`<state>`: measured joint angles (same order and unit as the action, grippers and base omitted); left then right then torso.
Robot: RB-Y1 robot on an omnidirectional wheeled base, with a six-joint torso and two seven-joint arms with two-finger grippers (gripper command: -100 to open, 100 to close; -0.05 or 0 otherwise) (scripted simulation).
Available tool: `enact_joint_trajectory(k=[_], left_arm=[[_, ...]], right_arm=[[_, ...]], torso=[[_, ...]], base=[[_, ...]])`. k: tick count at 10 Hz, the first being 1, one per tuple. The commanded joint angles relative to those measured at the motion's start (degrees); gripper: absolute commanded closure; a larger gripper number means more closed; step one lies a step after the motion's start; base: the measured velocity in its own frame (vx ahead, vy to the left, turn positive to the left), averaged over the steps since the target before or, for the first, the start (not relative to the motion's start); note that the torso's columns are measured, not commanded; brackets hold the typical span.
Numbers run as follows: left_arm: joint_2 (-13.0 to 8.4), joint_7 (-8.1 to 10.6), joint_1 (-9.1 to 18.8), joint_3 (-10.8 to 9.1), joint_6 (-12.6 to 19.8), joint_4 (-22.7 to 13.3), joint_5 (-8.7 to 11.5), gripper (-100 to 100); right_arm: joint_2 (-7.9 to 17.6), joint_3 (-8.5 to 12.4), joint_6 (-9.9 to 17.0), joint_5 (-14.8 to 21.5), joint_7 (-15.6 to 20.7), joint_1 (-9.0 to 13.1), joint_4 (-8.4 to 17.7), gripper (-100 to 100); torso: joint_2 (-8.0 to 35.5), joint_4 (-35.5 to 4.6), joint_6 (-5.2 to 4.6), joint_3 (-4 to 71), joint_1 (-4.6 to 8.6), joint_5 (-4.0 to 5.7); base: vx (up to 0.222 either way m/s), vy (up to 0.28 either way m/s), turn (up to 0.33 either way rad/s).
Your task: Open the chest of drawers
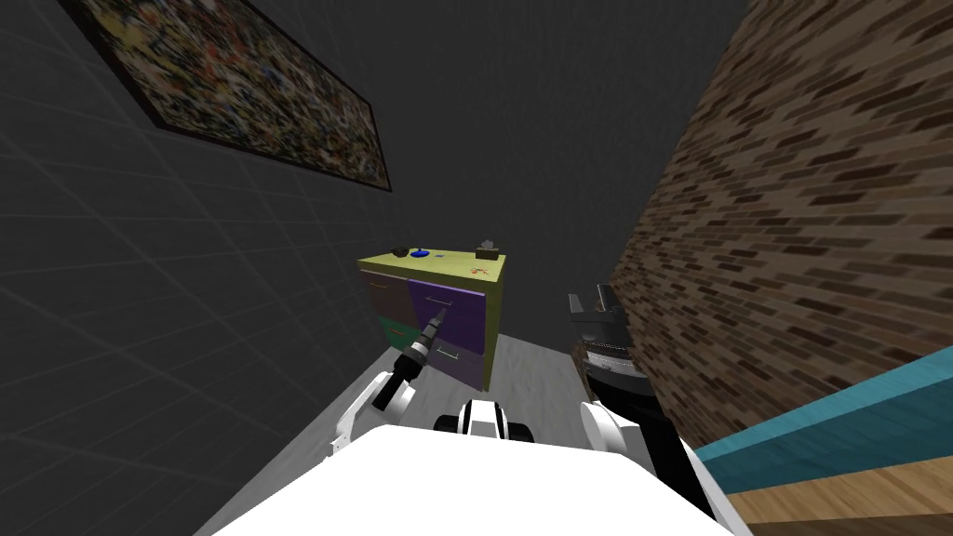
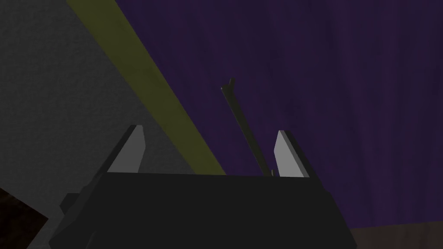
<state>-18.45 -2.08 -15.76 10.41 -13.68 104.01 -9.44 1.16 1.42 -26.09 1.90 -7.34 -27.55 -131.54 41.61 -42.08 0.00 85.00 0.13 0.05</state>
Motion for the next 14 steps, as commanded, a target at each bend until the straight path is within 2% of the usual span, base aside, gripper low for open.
enact_joint_trajectory(k=[1,2,3,4,5,6,7,8,9,10,11,12,13,14], left_arm=[[-0.25,0.16,0.28,-0.08,0.85,0.25,0.06,-100],[-0.83,0.53,0.20,-0.19,2.62,2.05,0.19,-100],[-0.53,0.33,0.45,-0.16,1.66,0.94,0.13,-100],[-0.55,0.37,0.48,-0.17,1.86,1.05,0.14,100],[1.28,1.02,3.35,-0.26,1.28,-1.83,-1.47,100],[1.28,1.02,4.78,-0.26,1.28,-3.57,-1.47,100],[3.11,1.67,6.62,-0.36,0.71,-5.30,-3.08,100],[3.11,1.67,8.55,-0.36,0.71,-7.00,-3.08,100],[3.11,1.67,9.08,-0.36,0.71,-8.50,-3.08,100],[4.94,2.32,11.32,-0.46,0.15,-10.34,-4.69,100],[4.94,2.32,13.37,-0.46,0.15,-12.32,-4.69,100],[4.94,2.32,13.37,-0.46,0.15,-13.27,-4.69,100],[6.78,2.97,15.88,-0.56,-0.42,-15.32,-6.31,100],[6.78,2.97,17.37,-0.56,-0.42,-16.99,-6.31,100]], right_arm=[[0.00,0.00,0.00,0.00,0.00,0.00,0.00,0],[0.00,0.00,0.00,0.00,0.00,0.01,0.00,0],[0.00,0.00,0.00,0.00,0.00,0.01,0.01,0],[0.00,0.00,0.00,0.00,0.00,0.02,0.01,0],[0.00,0.00,0.01,0.00,0.00,0.02,0.01,0],[0.00,0.01,0.01,0.00,0.00,0.03,0.01,0],[0.00,0.00,0.01,0.00,0.00,0.04,0.01,0],[0.00,0.00,0.01,0.00,0.00,0.04,0.01,0],[0.01,0.00,0.01,0.00,0.00,0.04,0.01,0],[0.00,0.00,0.01,0.00,0.00,0.03,0.01,0],[0.01,0.01,0.01,0.00,0.00,0.03,0.01,0],[0.00,0.00,0.01,0.00,0.00,0.03,0.01,0],[0.00,0.00,0.01,0.00,0.00,0.03,0.01,0],[0.00,0.01,0.01,0.00,0.00,0.03,0.01,0]], torso=[[0.28,-0.08,0.00,-0.18,-0.14,-0.05],[0.85,-0.23,0.01,-0.52,-0.22,-0.07],[0.93,-0.29,-0.01,-0.61,-0.14,-0.05],[0.97,-0.28,0.00,-0.61,-0.16,-0.05],[0.94,-0.28,0.00,-0.60,-0.18,-0.06],[1.01,-0.29,0.01,-0.63,-0.27,-0.08],[0.95,-0.28,-0.01,-0.61,-0.21,-0.07],[0.87,-0.26,0.00,-0.55,-0.17,-0.06],[0.67,-0.21,-0.02,-0.44,-0.17,-0.06],[0.42,-0.13,-0.01,-0.28,-0.09,-0.04],[0.53,-0.15,0.01,-0.32,-0.14,-0.04],[0.64,-0.19,-0.01,-0.41,-0.12,-0.05],[0.59,-0.18,0.00,-0.39,-0.06,-0.03],[0.70,-0.20,0.01,-0.44,-0.15,-0.05]], base=[[0.086,-0.012,-0.006],[0.094,-0.027,-0.017],[0.060,-0.016,-0.003],[0.012,-0.003,0.001],[-0.076,0.031,0.132],[-0.116,0.031,0.083],[-0.145,0.037,0.135],[-0.123,0.054,0.065],[-0.054,0.036,-0.011],[-0.083,0.049,0.126],[-0.092,0.043,0.073],[-0.044,0.018,-0.003],[-0.074,0.040,0.130],[-0.086,0.043,0.079]])
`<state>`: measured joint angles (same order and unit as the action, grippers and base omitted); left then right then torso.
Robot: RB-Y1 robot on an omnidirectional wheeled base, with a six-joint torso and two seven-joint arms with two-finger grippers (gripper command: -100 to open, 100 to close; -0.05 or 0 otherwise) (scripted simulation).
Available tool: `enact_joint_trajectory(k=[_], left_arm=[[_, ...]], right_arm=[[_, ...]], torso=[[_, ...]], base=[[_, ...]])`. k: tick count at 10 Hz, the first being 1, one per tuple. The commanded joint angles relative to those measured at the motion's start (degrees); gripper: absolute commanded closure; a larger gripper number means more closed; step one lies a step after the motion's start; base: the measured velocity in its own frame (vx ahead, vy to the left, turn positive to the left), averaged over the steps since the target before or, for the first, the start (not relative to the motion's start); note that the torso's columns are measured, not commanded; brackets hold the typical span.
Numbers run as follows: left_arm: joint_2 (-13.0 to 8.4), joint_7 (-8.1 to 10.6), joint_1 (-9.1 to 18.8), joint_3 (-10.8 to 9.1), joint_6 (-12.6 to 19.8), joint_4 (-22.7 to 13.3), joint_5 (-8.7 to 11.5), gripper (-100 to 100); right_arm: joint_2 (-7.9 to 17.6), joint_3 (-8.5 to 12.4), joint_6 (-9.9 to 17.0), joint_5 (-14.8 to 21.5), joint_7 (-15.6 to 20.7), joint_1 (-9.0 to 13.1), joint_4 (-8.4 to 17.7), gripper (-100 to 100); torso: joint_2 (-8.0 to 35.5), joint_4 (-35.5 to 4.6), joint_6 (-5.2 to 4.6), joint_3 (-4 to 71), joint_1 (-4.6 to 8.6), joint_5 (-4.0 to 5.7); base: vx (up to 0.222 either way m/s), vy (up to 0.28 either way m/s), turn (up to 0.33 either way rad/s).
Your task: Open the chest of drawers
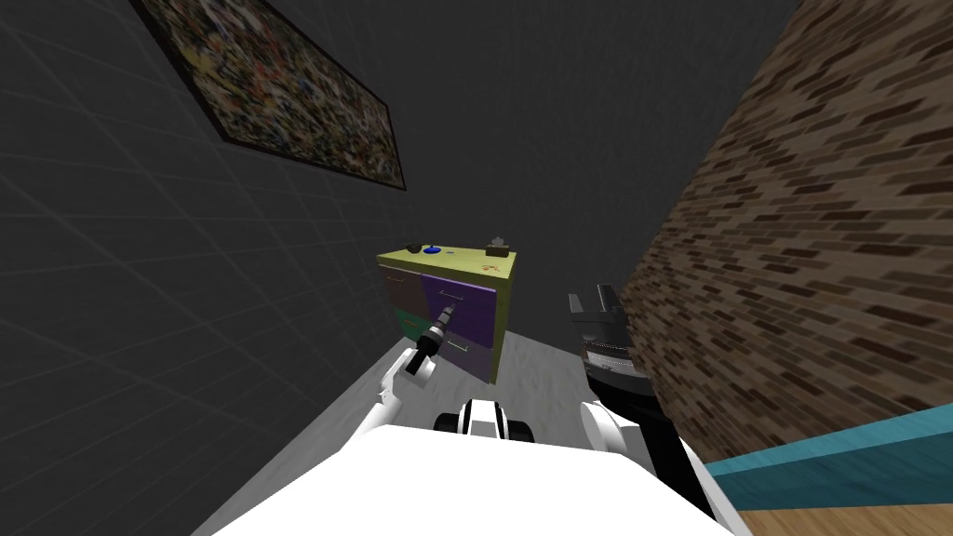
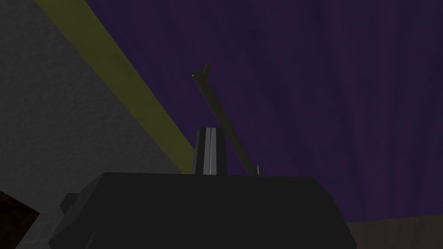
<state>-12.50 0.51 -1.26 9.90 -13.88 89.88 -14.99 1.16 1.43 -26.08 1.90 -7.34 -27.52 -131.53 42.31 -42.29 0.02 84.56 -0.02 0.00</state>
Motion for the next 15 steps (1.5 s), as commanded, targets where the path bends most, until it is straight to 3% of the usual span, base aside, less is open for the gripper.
enact_joint_trajectory(k=[1,2,4,5,7,8,10,11,13,14,15], left_arm=[[0.82,0.38,3.16,-0.04,-0.22,-3.90,-0.75,100],[2.66,1.03,5.37,-0.14,-0.78,-5.22,-2.36,100],[2.66,1.03,7.46,-0.14,-0.78,-8.43,-2.36,100],[4.49,1.68,9.77,-0.24,-1.35,-10.14,-3.98,100],[4.49,1.68,11.76,-0.24,-1.35,-13.44,-3.98,100],[6.32,2.33,14.08,-0.34,-1.91,-15.54,-5.59,100],[6.32,2.33,16.05,-0.34,-1.91,-18.21,-5.59,100],[8.15,2.98,18.20,-0.43,-2.47,-20.07,-7.20,100],[8.15,2.98,20.35,-0.43,-2.47,-22.97,-7.20,100],[9.98,3.63,22.79,-0.53,-3.04,-25.08,-8.81,100],[9.98,3.63,24.64,-0.53,-3.04,-27.74,-8.81,100]], right_arm=[[0.00,0.00,0.00,0.00,0.00,0.01,0.00,0],[0.00,-0.01,0.00,0.00,0.00,0.00,0.00,0],[0.00,-0.01,0.00,0.00,0.00,0.01,0.00,0],[0.00,-0.01,0.00,0.00,0.00,0.00,0.00,0],[0.00,0.00,0.00,0.00,0.00,0.01,0.00,0],[0.00,-0.01,0.00,0.00,0.00,0.00,0.00,0],[0.00,0.00,0.00,0.00,0.00,0.01,0.00,0],[0.00,-0.01,0.00,0.00,0.00,0.00,0.00,0],[0.00,-0.01,0.00,0.00,0.00,0.01,0.00,0],[0.00,-0.01,0.00,0.00,0.00,0.00,0.00,0],[0.00,0.00,0.00,0.00,0.00,0.00,0.00,0]], torso=[[0.04,-0.02,-0.02,-0.03,-0.02,-0.01],[-0.04,0.01,-0.02,0.01,0.06,0.00],[0.01,-0.02,-0.02,-0.02,0.01,0.00],[-0.14,0.03,-0.02,0.07,0.04,0.00],[-0.01,-0.01,-0.02,-0.01,-0.02,-0.02],[-0.13,0.03,-0.02,0.06,0.07,0.01],[0.04,-0.02,-0.02,-0.03,0.00,-0.01],[-0.09,0.02,-0.02,0.03,0.11,0.02],[-0.01,-0.01,-0.03,-0.01,-0.01,-0.01],[-0.13,0.03,-0.03,0.06,0.08,0.01],[-0.04,0.02,0.00,0.03,-0.01,0.00]], base=[[-0.055,0.022,-0.004],[-0.105,0.032,0.120],[-0.072,0.028,0.038],[-0.099,0.047,0.134],[-0.068,0.037,0.034],[-0.084,0.059,0.123],[-0.074,0.034,0.036],[-0.091,0.047,0.147],[-0.065,0.036,0.026],[-0.078,0.048,0.140],[-0.085,0.060,0.071]])
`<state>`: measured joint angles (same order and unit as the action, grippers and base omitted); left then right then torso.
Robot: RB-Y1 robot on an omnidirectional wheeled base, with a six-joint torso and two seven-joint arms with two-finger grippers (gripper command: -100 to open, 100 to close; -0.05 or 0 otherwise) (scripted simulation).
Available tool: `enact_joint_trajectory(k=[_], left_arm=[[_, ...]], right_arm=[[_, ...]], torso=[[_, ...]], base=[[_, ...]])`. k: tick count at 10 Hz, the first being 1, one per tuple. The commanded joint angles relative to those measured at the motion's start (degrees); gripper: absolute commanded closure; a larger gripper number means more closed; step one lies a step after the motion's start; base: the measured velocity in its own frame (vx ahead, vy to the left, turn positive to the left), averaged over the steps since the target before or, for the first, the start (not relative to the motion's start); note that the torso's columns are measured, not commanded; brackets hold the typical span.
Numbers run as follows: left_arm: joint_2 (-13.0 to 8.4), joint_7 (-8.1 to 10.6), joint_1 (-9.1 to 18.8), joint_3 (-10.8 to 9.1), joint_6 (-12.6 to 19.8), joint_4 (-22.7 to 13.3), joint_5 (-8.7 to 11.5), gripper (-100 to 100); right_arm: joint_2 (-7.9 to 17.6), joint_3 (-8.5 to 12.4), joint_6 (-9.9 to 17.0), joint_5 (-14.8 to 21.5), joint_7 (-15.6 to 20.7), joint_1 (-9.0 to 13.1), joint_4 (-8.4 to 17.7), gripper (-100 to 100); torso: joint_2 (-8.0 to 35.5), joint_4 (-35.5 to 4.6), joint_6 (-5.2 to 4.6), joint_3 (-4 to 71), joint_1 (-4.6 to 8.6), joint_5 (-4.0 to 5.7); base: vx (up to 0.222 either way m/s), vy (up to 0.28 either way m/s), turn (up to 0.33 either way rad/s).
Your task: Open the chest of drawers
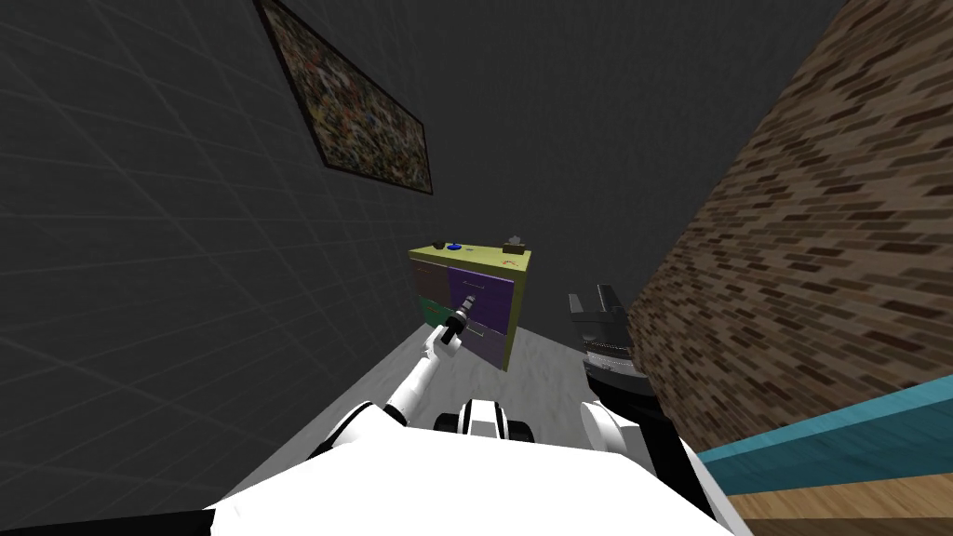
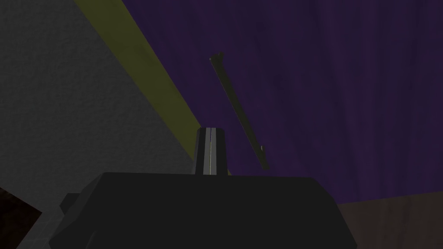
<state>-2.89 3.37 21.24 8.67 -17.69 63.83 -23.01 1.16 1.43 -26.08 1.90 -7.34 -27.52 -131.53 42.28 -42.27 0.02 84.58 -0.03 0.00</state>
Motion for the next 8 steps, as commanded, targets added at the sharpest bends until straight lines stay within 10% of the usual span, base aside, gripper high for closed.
enact_joint_trajectory(k=[1,4,5,8], left_arm=[[2.20,1.42,4.38,0.60,0.22,-4.23,-2.40,100],[2.10,1.50,5.83,0.81,0.63,-5.42,-2.38,100],[-0.49,1.52,5.87,0.79,0.63,-5.53,-2.37,-100],[-3.84,1.49,5.88,0.71,0.69,-5.65,-2.31,-100]], right_arm=[[0.00,0.00,0.00,0.00,0.00,0.01,0.00,0],[0.00,-0.01,0.00,0.00,0.00,0.01,0.00,0],[0.00,-0.01,0.00,0.00,0.00,0.00,0.00,0],[-0.01,-0.01,0.00,0.00,0.00,-0.01,0.00,0]], torso=[[0.05,-0.03,-0.02,-0.04,-0.04,-0.02],[-0.14,0.02,-0.02,0.06,0.16,0.04],[-0.25,0.07,-0.01,0.14,0.17,0.04],[-0.06,0.01,-0.02,0.03,0.03,0.00]], base=[[-0.136,0.074,0.146],[-0.063,0.032,0.011],[0.000,0.000,0.000],[0.026,-0.012,-0.002]])
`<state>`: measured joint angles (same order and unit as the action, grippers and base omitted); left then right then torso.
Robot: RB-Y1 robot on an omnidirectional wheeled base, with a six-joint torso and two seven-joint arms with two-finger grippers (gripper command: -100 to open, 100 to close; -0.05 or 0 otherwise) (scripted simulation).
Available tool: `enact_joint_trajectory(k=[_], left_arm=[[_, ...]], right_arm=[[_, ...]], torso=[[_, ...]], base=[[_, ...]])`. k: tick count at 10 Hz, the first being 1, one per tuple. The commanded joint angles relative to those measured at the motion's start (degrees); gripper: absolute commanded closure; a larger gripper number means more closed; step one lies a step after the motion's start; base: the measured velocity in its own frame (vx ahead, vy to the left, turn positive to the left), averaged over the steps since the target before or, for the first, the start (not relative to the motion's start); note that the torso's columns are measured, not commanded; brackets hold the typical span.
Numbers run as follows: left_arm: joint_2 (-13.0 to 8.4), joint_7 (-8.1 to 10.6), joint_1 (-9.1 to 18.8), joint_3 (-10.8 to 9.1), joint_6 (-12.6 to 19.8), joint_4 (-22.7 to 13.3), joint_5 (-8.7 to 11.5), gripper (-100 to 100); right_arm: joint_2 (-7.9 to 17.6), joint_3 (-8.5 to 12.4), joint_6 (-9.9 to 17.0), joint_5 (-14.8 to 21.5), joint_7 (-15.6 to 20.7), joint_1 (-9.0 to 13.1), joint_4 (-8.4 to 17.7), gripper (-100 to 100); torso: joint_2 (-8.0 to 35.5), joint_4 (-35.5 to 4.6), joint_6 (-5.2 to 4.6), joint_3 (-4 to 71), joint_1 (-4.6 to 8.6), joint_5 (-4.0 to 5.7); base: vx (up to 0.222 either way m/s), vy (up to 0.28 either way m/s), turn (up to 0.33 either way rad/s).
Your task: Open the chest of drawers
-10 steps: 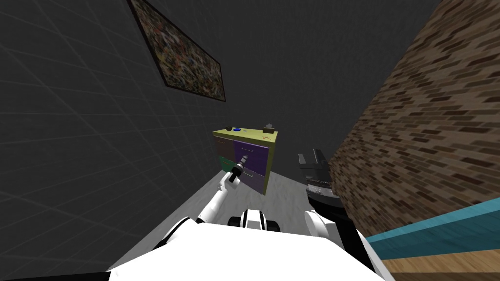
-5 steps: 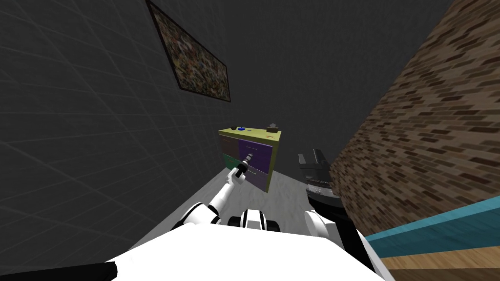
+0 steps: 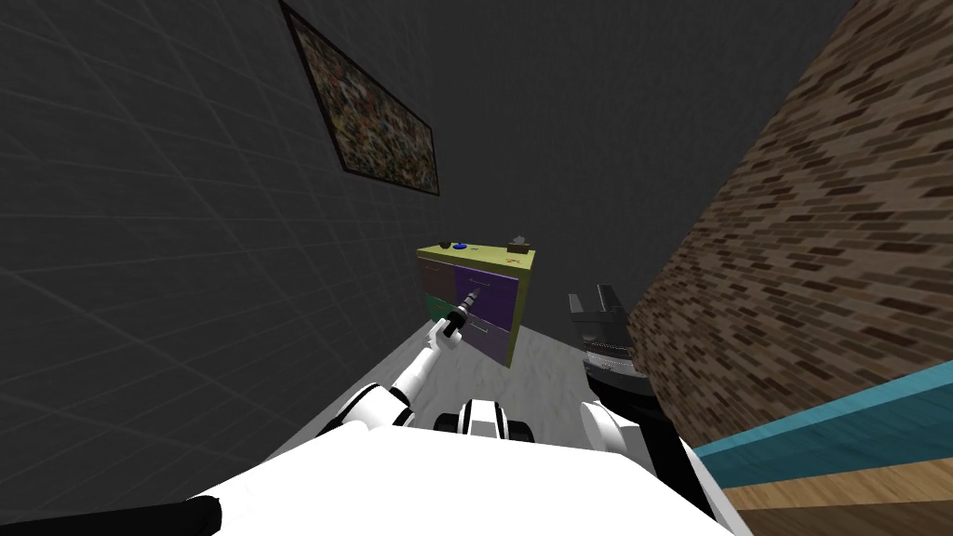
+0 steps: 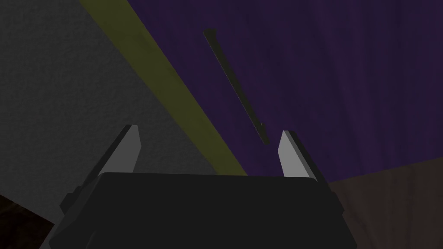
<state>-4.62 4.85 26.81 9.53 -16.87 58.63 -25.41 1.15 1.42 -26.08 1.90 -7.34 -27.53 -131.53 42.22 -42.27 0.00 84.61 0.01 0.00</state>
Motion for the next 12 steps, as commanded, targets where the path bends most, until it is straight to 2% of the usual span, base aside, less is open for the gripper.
enact_joint_trajectory(k=[1,3,4,6,10,11,12], left_arm=[[-2.98,-0.01,0.31,-0.20,-0.10,-0.51,0.11,-100],[-2.29,-0.13,0.38,-0.51,0.15,-0.90,0.30,-100],[-3.45,-0.18,0.41,-0.66,0.26,-1.09,0.39,-100],[-0.66,-0.26,0.42,-0.86,0.44,-1.40,0.53,-100],[3.40,-0.29,0.44,-0.93,0.48,-1.48,0.56,-100],[2.54,-0.02,0.21,-0.68,0.71,-0.96,0.58,-100],[2.66,-0.03,0.18,-0.66,0.75,-0.91,0.57,-100]], right_arm=[[0.00,0.00,0.00,0.00,0.00,0.00,0.00,0],[0.00,0.00,0.00,0.00,0.00,-0.01,0.00,0],[-0.01,0.00,0.00,0.00,0.00,-0.01,0.00,0],[-0.01,0.00,0.00,0.00,0.00,-0.02,-0.01,0],[0.00,0.00,0.00,0.00,0.00,0.01,0.00,0],[0.00,0.00,0.00,0.00,0.00,0.01,0.00,0],[0.00,0.00,0.00,0.00,0.00,0.01,0.00,0]], torso=[[0.05,-0.02,0.00,-0.03,0.00,0.00],[-0.09,0.02,-0.02,0.05,0.12,0.03],[-0.20,0.06,-0.01,0.12,0.16,0.05],[-0.04,0.02,-0.01,0.03,0.04,0.01],[0.29,-0.09,0.00,-0.19,-0.09,-0.02],[0.14,-0.04,0.00,-0.09,-0.02,-0.01],[0.04,-0.01,0.01,-0.02,-0.01,0.00]], base=[[0.046,-0.020,-0.007],[0.129,-0.064,-0.019],[0.165,-0.082,-0.015],[0.151,-0.073,-0.011],[0.018,-0.008,-0.002],[0.000,0.000,0.000],[0.000,0.000,0.000]])
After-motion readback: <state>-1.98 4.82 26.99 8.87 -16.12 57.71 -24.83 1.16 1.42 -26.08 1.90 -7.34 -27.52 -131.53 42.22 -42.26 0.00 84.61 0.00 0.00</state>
